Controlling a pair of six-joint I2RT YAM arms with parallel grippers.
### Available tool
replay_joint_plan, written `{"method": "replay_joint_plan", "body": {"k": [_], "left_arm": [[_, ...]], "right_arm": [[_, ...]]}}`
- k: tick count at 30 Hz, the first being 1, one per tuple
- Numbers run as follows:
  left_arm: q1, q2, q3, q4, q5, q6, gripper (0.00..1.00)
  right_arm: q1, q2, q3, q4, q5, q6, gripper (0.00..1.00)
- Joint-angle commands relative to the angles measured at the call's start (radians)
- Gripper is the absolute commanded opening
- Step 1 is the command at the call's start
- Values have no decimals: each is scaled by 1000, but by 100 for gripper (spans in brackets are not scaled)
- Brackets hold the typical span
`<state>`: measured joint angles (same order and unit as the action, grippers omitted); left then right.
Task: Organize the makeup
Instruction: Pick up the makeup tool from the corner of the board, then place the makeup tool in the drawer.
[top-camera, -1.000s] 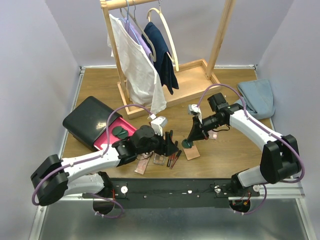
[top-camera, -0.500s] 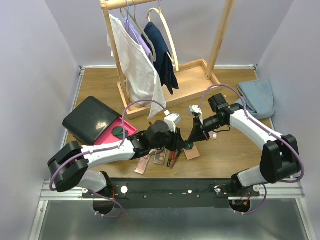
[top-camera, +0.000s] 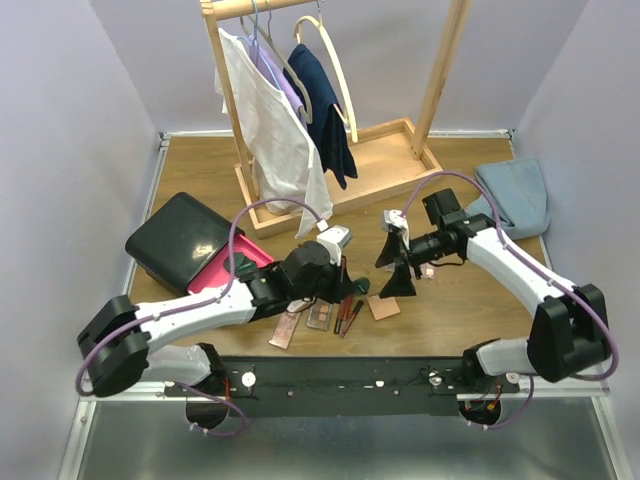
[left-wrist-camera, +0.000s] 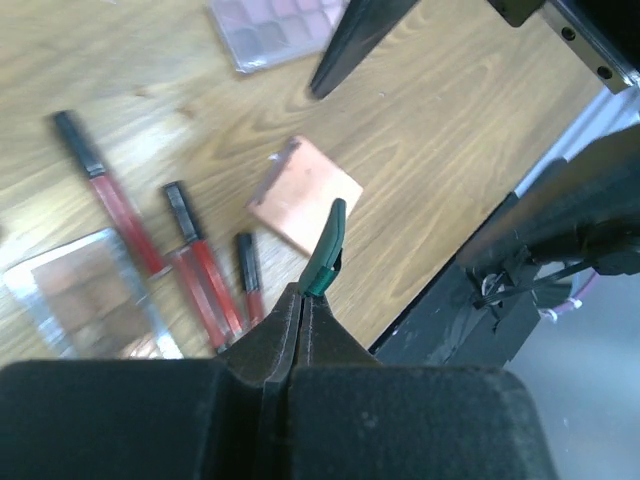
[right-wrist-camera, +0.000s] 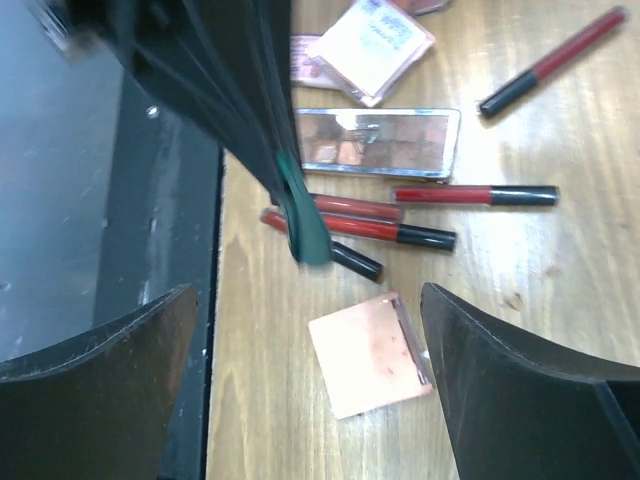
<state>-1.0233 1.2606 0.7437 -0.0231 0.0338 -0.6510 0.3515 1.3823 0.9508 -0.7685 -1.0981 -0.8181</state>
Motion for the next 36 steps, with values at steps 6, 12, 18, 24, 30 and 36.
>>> {"method": "replay_joint_plan", "body": {"k": [6,12,18,24,30,36], "left_arm": [[-3,-341,-9,-356,-264,17,0],[49,-524,-1,-462,-362,28,0],[192,-624,-13,-511,-338,44,0],[345,-656,-30,-508,-265,42,0],[393,-659,-43,-531,-307,-7,0],[422,-647,-33,-558,-373,-32,0]], "right_arm": [[-20,-129,-75,207,173,154,100],[-22,-140,-83,215,195,152,100],[-22,-144,-89,224,202,155,100],[-22,-146,-95,232,213,158,100],[-23,-140,-96,230,213,154,100],[-23,-138,-96,229,208,149,100]]}}
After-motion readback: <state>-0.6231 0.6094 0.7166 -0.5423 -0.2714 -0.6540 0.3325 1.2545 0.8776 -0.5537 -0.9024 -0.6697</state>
